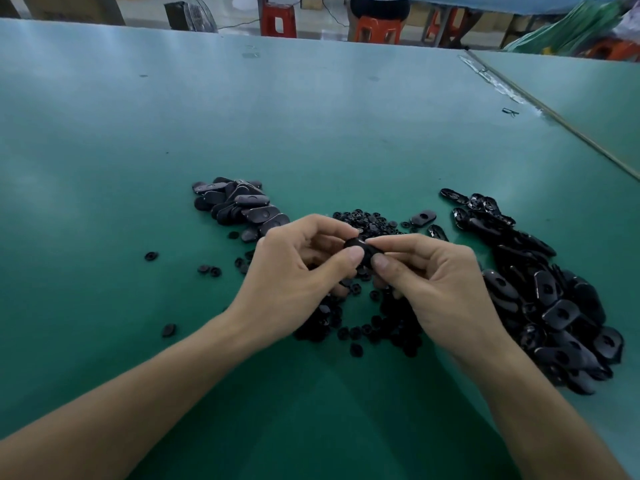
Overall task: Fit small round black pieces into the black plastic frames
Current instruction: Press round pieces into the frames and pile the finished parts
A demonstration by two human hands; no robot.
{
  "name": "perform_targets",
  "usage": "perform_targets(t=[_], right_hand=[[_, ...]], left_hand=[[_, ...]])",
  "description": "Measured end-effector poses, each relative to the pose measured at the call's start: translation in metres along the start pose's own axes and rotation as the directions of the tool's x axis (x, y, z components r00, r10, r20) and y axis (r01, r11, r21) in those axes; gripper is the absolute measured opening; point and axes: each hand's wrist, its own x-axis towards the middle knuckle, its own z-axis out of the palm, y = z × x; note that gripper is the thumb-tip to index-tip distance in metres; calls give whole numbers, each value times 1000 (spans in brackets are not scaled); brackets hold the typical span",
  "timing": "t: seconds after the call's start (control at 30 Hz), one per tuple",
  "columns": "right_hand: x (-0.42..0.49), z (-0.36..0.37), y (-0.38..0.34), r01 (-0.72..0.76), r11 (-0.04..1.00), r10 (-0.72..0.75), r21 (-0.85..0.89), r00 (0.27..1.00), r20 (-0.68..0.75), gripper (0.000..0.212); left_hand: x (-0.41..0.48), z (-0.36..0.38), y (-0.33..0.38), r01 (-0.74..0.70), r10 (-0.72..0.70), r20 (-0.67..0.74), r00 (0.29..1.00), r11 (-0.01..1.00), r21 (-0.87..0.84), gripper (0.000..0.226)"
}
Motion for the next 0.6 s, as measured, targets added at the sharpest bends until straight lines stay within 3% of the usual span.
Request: perform_targets(t=[0.27, 0.6], right_hand=[[-3, 3, 2, 13, 992, -17, -128, 999, -32, 12], [-2, 5, -1, 24, 999, -21, 28, 996, -90, 12]], left_hand=[[-3, 0, -3, -7, 7, -3, 1000, 998, -56, 19], [-2, -2, -3, 15, -12, 15, 1000, 985, -170, 10]])
